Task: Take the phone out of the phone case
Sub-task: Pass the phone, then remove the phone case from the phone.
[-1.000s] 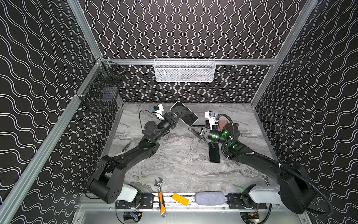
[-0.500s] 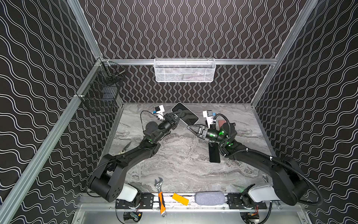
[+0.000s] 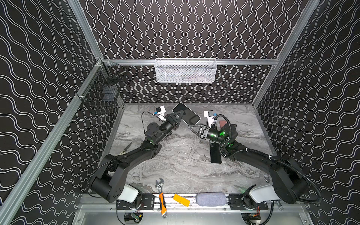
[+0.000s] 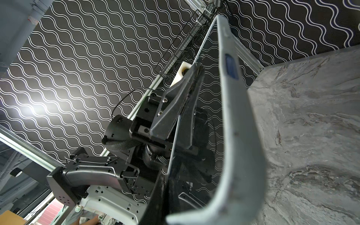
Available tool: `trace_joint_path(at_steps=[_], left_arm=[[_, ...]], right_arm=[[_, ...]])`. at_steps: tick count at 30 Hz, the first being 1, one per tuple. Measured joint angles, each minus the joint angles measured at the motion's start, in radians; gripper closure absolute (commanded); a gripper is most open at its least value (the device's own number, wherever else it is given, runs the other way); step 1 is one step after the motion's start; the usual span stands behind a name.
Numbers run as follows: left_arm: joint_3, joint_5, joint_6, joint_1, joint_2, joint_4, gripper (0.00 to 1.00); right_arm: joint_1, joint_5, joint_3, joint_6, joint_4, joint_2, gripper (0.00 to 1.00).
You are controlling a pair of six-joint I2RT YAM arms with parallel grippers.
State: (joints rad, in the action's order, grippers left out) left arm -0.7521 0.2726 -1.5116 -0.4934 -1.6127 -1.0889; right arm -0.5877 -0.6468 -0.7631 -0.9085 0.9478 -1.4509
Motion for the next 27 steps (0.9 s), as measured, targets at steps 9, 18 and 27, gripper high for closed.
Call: trace_joint_path(at_steps=[9, 18, 27], left_arm=[[0.017, -0.025, -0.047, -0.018, 0.016, 0.009, 1.0], [0.027, -0.044, -0.086, -0.037, 0.031, 0.034, 1.0], [0.027, -0.054, -0.108, -0.045, 0.04, 0.095, 1.0]], right_arm=[[-0.009, 0.03, 0.024, 0.083, -0.017, 0.029, 0.91], [-0.054, 0.153, 0.079, 0.272, -0.024, 0.074, 0.91], [-0.068, 0.218, 0.138, 0.352, 0.072, 0.054, 0.89]])
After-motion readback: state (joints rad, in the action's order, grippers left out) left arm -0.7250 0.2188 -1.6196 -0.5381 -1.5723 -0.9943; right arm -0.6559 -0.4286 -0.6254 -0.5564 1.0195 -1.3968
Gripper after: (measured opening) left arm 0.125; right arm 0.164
